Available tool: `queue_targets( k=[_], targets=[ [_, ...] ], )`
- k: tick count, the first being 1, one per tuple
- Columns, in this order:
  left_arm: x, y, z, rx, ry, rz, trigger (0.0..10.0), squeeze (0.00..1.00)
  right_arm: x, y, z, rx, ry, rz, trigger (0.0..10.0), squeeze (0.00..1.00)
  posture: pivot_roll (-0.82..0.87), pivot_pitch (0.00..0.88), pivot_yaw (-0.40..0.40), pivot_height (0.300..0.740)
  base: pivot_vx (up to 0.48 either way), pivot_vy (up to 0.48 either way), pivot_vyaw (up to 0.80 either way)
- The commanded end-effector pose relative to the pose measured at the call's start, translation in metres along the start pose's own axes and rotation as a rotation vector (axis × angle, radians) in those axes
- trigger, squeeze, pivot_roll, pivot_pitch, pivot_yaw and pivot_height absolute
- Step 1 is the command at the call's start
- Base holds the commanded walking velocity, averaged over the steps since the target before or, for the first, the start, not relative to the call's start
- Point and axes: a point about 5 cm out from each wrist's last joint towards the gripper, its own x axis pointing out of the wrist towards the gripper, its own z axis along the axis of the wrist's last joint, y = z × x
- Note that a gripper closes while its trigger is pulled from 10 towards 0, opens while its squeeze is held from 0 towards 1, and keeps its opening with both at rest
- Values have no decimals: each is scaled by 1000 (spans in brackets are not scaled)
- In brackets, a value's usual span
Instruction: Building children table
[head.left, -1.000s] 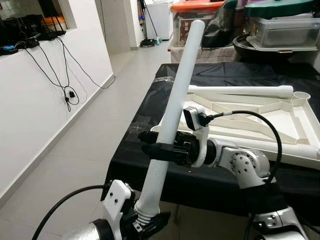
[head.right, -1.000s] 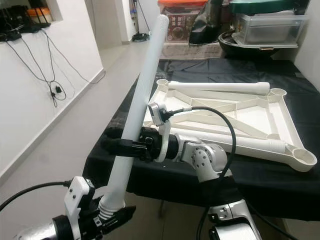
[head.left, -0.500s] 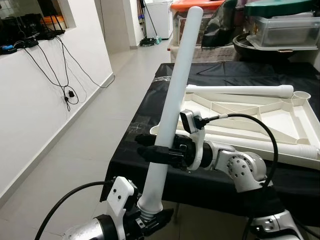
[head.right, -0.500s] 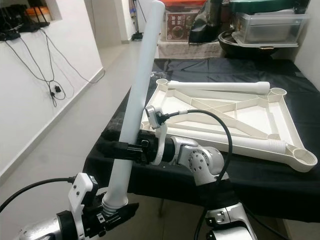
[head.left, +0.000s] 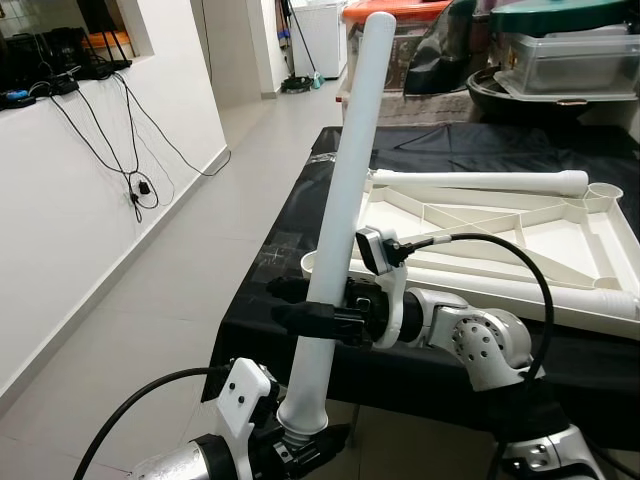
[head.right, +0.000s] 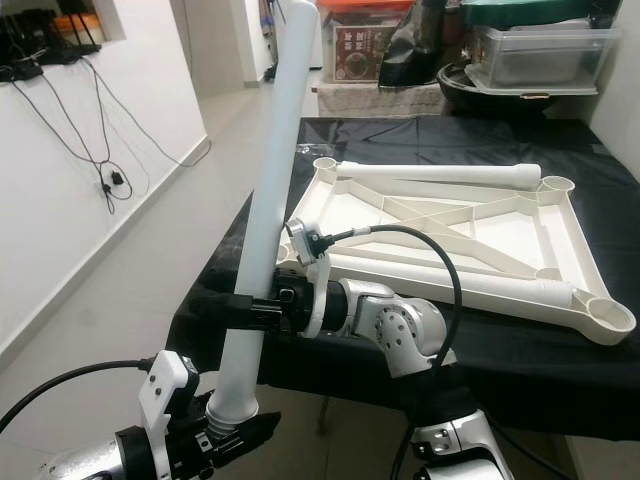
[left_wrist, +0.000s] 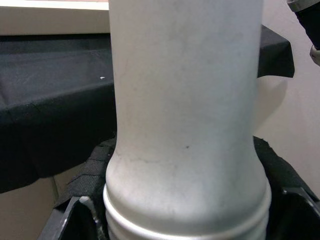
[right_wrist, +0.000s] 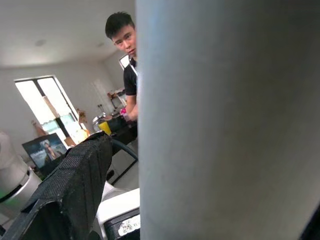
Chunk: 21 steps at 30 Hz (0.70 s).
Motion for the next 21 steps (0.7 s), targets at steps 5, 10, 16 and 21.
queue_targets(
  k=[5, 10, 16, 21],
  targets=[
    [-1, -5, -1, -10, 2, -36, 10000, 0, 6, 2, -6, -18, 45, 17, 10000, 0, -1, 27, 54, 740, 0, 0, 0],
    [-1, -5, -2, -12, 3, -33, 10000, 0, 4, 1, -9, -26, 71, 17, 10000, 0, -1, 27, 54, 740, 0, 0, 0],
    [-1, -6, -3, -10, 5, -36, 10000, 0, 4, 2, -10, -23, 78, 22, 3020, 0, -3, 26, 51, 740, 0, 0, 0],
    [-2, -6, -4, -9, 5, -36, 10000, 0, 3, 3, -11, -12, 80, 35, 0, 0, -3, 26, 51, 740, 0, 0, 0]
  ],
)
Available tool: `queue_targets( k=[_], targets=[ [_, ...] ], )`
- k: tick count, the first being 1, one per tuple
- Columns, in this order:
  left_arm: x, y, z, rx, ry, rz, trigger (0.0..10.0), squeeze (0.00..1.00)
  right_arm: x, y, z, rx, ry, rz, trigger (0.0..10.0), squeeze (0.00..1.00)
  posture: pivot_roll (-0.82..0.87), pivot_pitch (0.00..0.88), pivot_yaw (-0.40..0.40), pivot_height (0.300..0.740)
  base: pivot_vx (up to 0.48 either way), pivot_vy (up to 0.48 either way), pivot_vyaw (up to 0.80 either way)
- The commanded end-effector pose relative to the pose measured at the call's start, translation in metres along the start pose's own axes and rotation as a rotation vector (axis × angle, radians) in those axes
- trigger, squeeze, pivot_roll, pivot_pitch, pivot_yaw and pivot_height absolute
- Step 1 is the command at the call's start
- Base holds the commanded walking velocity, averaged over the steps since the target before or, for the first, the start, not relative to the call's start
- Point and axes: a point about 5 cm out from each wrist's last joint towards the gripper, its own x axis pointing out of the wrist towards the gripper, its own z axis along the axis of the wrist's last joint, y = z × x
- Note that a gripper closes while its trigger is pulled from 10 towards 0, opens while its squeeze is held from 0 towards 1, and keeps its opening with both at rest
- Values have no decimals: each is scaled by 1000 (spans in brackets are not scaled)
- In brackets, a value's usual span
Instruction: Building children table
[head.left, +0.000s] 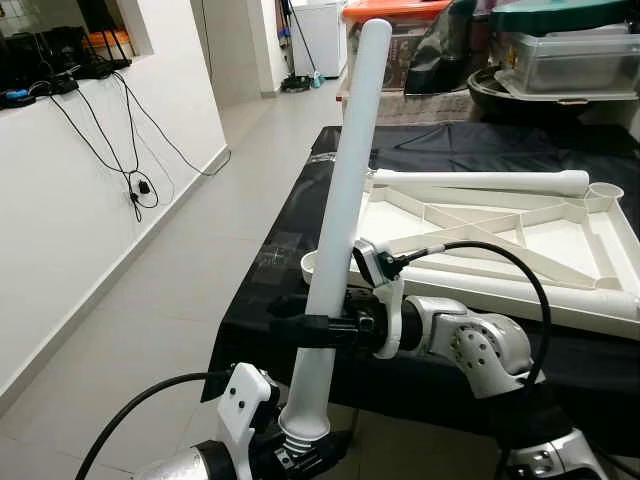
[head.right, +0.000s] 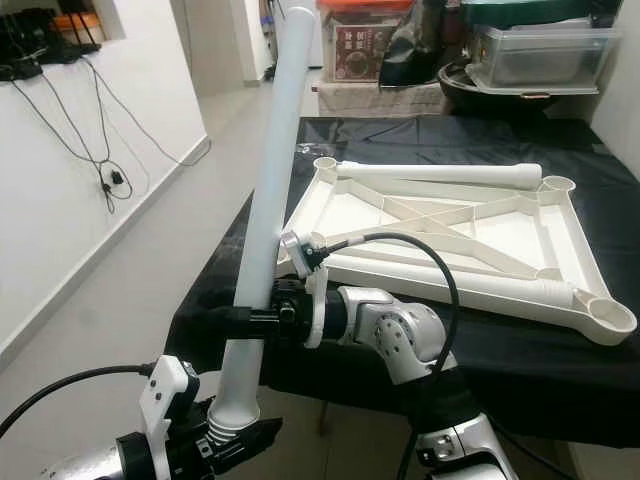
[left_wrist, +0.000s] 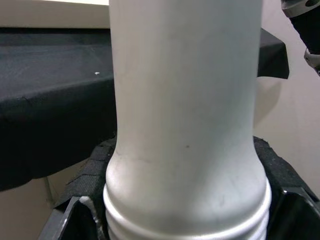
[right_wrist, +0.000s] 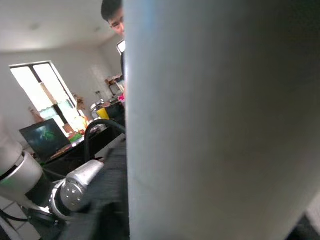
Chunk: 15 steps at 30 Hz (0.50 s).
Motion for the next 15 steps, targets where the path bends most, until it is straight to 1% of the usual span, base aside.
queue_targets(
  k=[1, 8, 13, 14, 15],
  targets=[
    [-1, -3, 0, 10, 3, -26, 10000, 0, 6, 4, -1, -14, 22, 29, 0, 0, -3, 26, 51, 740, 0, 0, 0],
    [-1, -2, -1, 11, 6, -18, 10000, 0, 6, 4, -1, -17, 26, 35, 0, 0, -3, 26, 51, 740, 0, 0, 0],
    [-1, 0, -5, 7, 30, 13, 10000, 0, 6, 5, -2, -13, 25, 41, 0, 0, -7, 18, 52, 740, 0, 0, 0],
    [0, 1, -6, -3, 36, 25, 10000, 1000, 6, 5, -2, -15, 24, 42, 0, 0, -7, 18, 52, 740, 0, 0, 0],
    [0, 1, -6, -9, 32, 27, 10000, 1000, 6, 5, -1, -16, 21, 41, 0, 0, -8, 12, 50, 740, 0, 0, 0]
  ],
)
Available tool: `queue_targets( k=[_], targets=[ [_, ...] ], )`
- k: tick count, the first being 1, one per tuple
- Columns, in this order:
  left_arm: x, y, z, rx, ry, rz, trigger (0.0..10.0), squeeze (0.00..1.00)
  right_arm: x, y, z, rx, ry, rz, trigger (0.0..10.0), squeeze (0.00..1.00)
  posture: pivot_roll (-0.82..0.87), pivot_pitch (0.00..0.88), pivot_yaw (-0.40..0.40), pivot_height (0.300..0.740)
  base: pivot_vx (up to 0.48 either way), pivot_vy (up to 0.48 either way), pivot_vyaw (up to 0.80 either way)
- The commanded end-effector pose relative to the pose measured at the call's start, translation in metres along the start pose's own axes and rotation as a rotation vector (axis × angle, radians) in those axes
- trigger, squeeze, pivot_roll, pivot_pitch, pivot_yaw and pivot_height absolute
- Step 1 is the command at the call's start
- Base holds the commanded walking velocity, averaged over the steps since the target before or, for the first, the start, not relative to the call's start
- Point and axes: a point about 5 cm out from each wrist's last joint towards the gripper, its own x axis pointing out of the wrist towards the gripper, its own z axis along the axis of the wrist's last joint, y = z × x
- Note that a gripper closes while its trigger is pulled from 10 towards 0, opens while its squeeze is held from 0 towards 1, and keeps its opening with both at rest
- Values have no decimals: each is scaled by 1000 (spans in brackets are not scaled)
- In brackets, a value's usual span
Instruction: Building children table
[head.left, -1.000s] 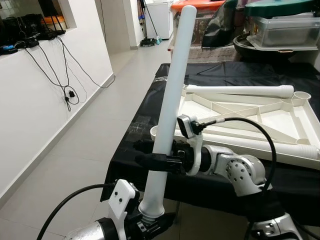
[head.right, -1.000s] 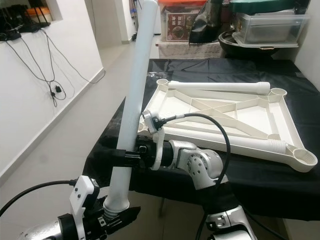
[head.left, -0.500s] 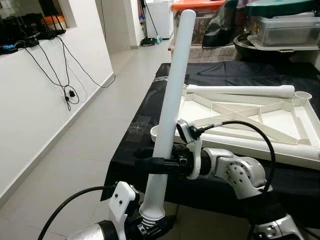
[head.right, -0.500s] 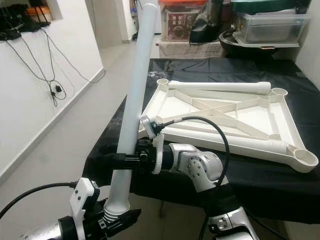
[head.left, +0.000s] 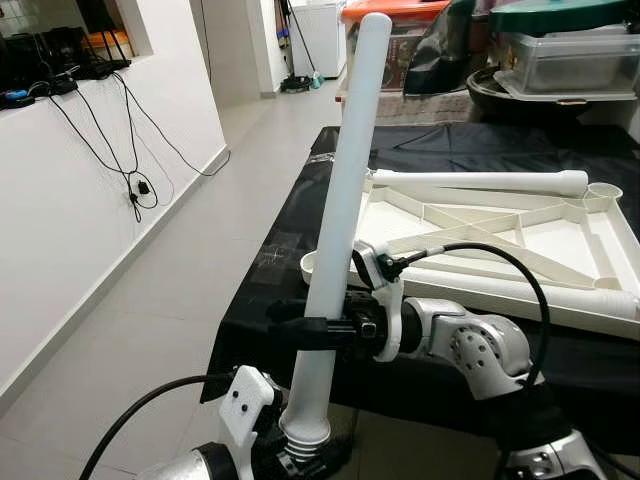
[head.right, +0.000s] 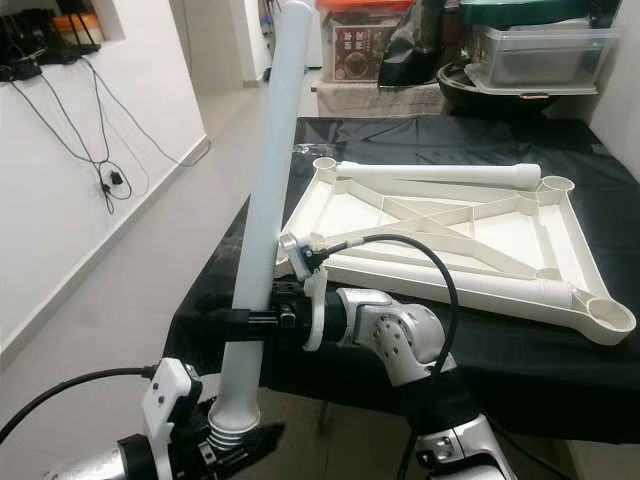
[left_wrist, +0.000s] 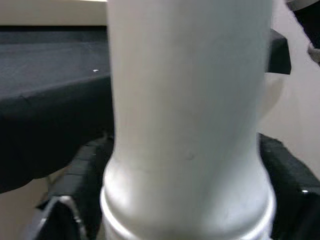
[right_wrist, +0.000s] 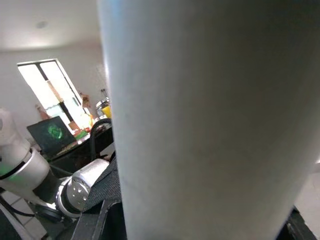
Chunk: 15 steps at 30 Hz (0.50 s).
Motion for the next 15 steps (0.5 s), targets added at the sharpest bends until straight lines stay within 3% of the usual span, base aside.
queue_targets(
  k=[1, 8, 9, 14, 15],
  targets=[
    [-1, 3, -4, -19, 15, 21, 10000, 1000, 5, 3, 1, -13, 7, 28, 0, 0, -8, 12, 50, 740, 0, 0, 0],
    [-1, 7, -5, 0, 19, 61, 10000, 1000, 1, 0, 8, -33, -17, 8, 0, 0, -8, 0, 51, 740, 0, 0, 0],
    [-2, 8, -7, 9, 29, 76, 10000, 0, -1, -2, 12, -46, -31, -9, 0, 0, -8, 0, 51, 740, 0, 0, 0],
    [-5, 10, -12, 14, 41, 112, 10000, 0, -14, -14, 30, -106, -104, -134, 0, 0, -8, 0, 51, 740, 0, 0, 0],
    [-5, 11, -14, 10, 35, 136, 10000, 0, -20, -21, 39, -135, -147, -217, 0, 0, -5, 0, 49, 740, 0, 0, 0]
  ],
)
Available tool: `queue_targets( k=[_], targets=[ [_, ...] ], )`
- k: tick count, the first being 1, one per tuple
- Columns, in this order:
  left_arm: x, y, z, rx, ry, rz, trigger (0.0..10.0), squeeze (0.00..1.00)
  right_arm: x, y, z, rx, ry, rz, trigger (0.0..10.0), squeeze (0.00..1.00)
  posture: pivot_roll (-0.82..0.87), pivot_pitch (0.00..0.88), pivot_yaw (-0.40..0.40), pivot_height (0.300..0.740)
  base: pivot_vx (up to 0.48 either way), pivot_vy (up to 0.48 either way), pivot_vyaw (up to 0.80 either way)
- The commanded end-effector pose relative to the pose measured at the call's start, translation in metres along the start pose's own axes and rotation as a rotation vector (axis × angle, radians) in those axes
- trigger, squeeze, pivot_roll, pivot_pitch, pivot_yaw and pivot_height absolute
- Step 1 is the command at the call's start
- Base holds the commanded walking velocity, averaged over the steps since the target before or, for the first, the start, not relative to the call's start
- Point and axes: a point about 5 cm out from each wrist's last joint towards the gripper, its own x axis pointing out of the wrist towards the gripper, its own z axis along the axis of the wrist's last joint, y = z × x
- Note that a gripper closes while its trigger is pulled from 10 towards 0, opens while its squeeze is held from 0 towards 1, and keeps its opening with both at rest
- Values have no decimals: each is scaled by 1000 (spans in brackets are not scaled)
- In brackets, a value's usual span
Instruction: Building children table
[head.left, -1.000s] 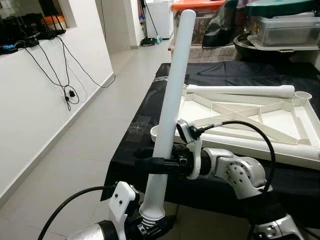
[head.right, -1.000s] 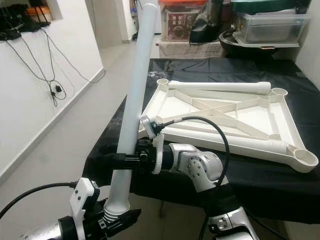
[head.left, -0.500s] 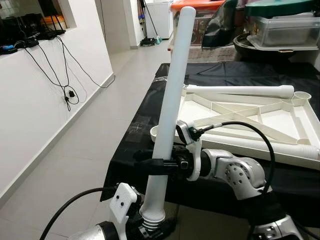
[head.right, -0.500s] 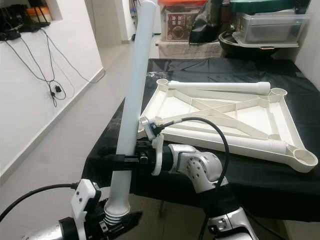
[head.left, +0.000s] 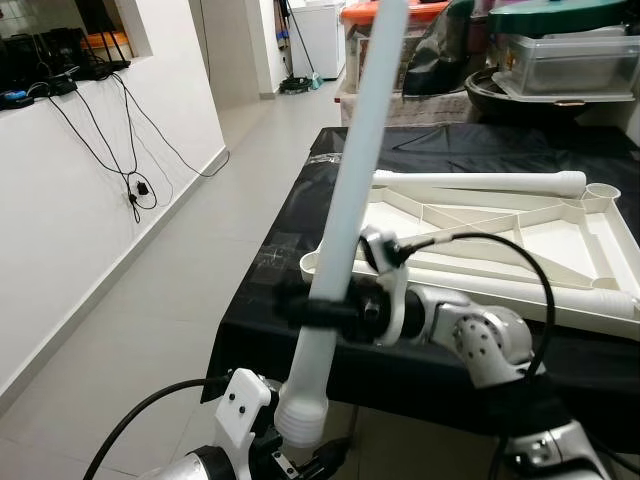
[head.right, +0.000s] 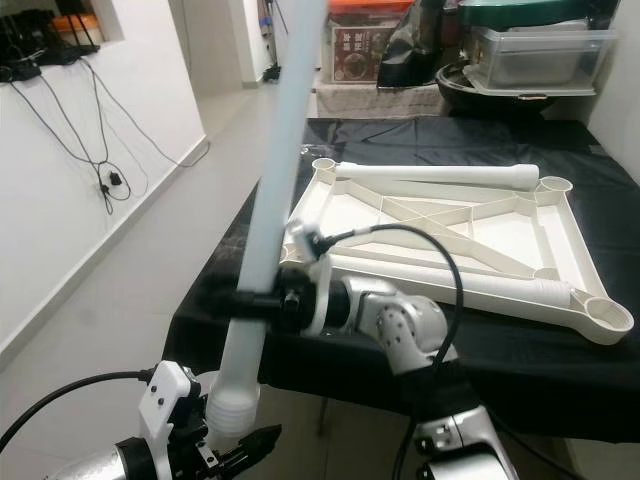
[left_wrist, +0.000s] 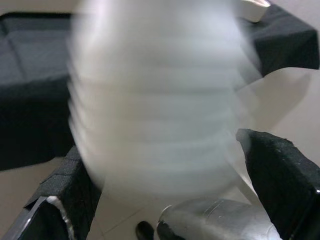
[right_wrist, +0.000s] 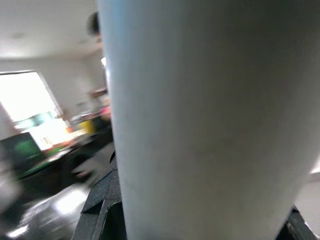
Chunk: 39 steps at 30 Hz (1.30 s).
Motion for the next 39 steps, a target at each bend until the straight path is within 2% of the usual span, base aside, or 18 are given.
queue_targets(
  k=[1, 2, 4, 6, 7, 8, 9, 11, 12, 13, 15, 16, 17, 18, 22, 25, 29, 39],
  targets=[
    [-1, 5, -4, 6, 6, 49, 10000, 0, -4, -9, 13, -54, -58, -94, 0, 0, -5, 0, 49, 740, 0, 0, 0],
    [-1, 7, -3, 0, -10, 79, 10000, 0, -7, -18, 21, -84, -104, -192, 0, 0, -5, 0, 48, 740, 0, 0, 0],
    [-1, 7, -3, 0, -10, 79, 10000, 0, -7, -18, 21, -84, -104, -192, 0, 0, -5, 0, 48, 740, 0, 0, 0],
    [0, 15, 3, 4, -75, 180, 10000, 0, -14, -32, 38, -145, -202, -393, 0, 0, -5, 0, 45, 740, 0, 0, 0],
    [0, 24, 11, 23, -128, 278, 10000, 0, -17, -38, 47, -242, -243, -552, 0, 0, -5, 0, 45, 740, 0, 0, 0],
    [0, 24, 11, 23, -128, 278, 10000, 0, -17, -38, 47, -242, -243, -552, 0, 0, -5, 0, 45, 740, 0, 0, 0],
    [-1, 30, 17, 33, -169, 346, 10000, 0, -20, -40, 53, -308, -272, -655, 0, 0, -4, 0, 43, 740, 0, 0, 0],
    [-1, 30, 17, 33, -169, 346, 10000, 0, -20, -40, 53, -308, -272, -655, 0, 0, -4, 0, 43, 740, 0, 0, 0],
    [-2, 35, 24, 42, -213, 412, 10000, 0, -20, -40, 57, -379, -290, -743, 6275, 0, -5, 0, 41, 740, 0, 0, 0],
    [-4, 40, 32, 65, -251, 475, 10000, 0, -19, -37, 61, -451, -309, -809, 10000, 0, -5, 0, 41, 740, 0, 0, 0],
    [-4, 40, 32, 65, -251, 475, 10000, 0, -19, -37, 61, -451, -309, -809, 10000, 0, -5, 0, 41, 740, 0, 0, 0],
    [-6, 44, 40, 78, -294, 540, 10000, 0, -19, -33, 64, -487, -340, -855, 10000, 0, 2, 0, 36, 740, 0, 0, 0],
    [-6, 44, 40, 78, -294, 540, 10000, 0, -19, -33, 64, -487, -340, -855, 10000, 0, 2, 0, 36, 740, 0, 0, 0],
    [-8, 47, 50, 100, -339, 597, 10000, 0, -16, -28, 64, -522, -362, -883, 10000, 0, 4, 0, 32, 740, 0, 0, 0],
    [-10, 47, 64, 121, -405, 662, 10000, 0, -12, -22, 61, -555, -383, -899, 10000, 0, 5, 2, 27, 740, 0, 0, 0],
    [-10, 47, 64, 121, -405, 662, 10000, 0, -12, -22, 61, -555, -383, -899, 10000, 0, 5, 2, 27, 740, 0, 0, 0],
    [-8, 45, 80, 180, -503, 744, 10000, 0, 0, -27, 49, -586, -387, -918, 10000, 0, 7, 6, 17, 740, 201, 0, 0],
    [-7, 47, 79, 173, -500, 752, 10000, 0, 3, -29, 47, -586, -384, -934, 10000, 0, 7, 9, 13, 740, 309, 0, 0]
  ],
)
